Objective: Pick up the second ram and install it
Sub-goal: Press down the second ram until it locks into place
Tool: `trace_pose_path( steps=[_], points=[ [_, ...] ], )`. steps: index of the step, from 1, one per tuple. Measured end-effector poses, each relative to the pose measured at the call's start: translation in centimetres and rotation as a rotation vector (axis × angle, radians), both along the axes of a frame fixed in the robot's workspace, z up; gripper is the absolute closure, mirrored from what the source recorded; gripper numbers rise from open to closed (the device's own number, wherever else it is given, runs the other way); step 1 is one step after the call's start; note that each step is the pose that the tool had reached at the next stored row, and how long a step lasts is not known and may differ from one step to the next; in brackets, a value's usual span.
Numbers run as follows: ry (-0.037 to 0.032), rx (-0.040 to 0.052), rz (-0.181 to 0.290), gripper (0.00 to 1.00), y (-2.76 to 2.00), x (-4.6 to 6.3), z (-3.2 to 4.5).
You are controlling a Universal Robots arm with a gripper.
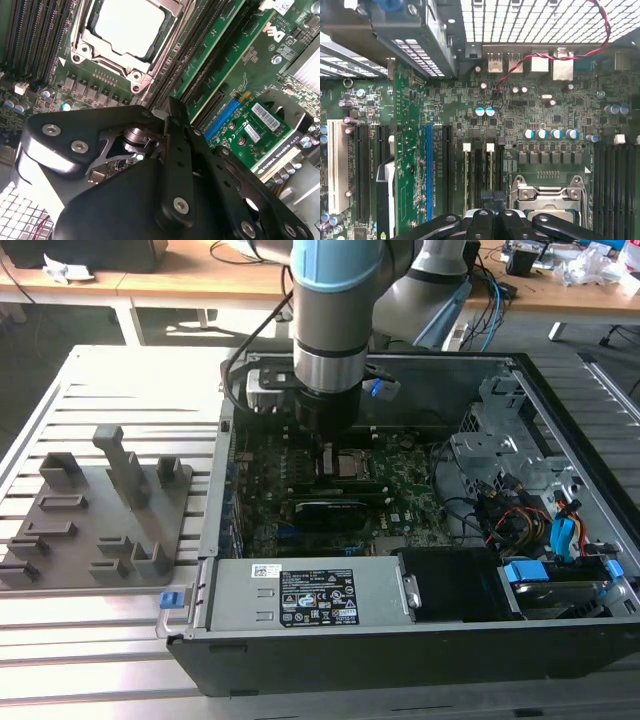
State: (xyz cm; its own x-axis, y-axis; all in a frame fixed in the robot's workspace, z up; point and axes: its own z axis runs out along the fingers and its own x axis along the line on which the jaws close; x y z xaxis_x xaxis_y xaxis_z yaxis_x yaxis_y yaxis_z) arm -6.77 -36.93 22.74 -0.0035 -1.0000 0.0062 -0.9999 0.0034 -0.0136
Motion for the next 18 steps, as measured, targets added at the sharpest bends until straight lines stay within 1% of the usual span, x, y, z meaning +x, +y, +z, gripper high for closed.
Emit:
trace_pose_path(
  steps=[1,2,3,4,5,7,8,9,10,12,13,18],
  points=[
    [-0.002,0.0024,0.0,0.89,0.03,0.1,0.25],
    [-0.0011,0.0013,0.0,0.89,0.02,0.3,0.58],
    [-0.0002,0.0003,0.0,0.89,0.01,0.4,0.74],
    [0.0013,0.0005,0.0,0.89,0.01,0.9,0.79],
    [0.0073,0.0002,0.0,0.89,0.04,2.0,0.81],
    [0.0126,0.0002,0.0,0.89,0.17,2.9,0.81],
    [0.0136,-0.0001,0.0,0.89,0.33,3.2,0.87],
    [0.0136,-0.0001,0.0,0.89,0.39,3.2,1.12],
    [0.0135,-0.0004,0.0,0.89,0.41,3.2,1.54],
    [0.0135,-0.0004,0.0,0.89,0.43,3.3,3.85],
    [0.0135,-0.0003,0.0,0.89,0.44,3.2,4.52],
    [0.0135,0.0001,0.0,0.89,0.44,3.2,4.61]
  ],
)
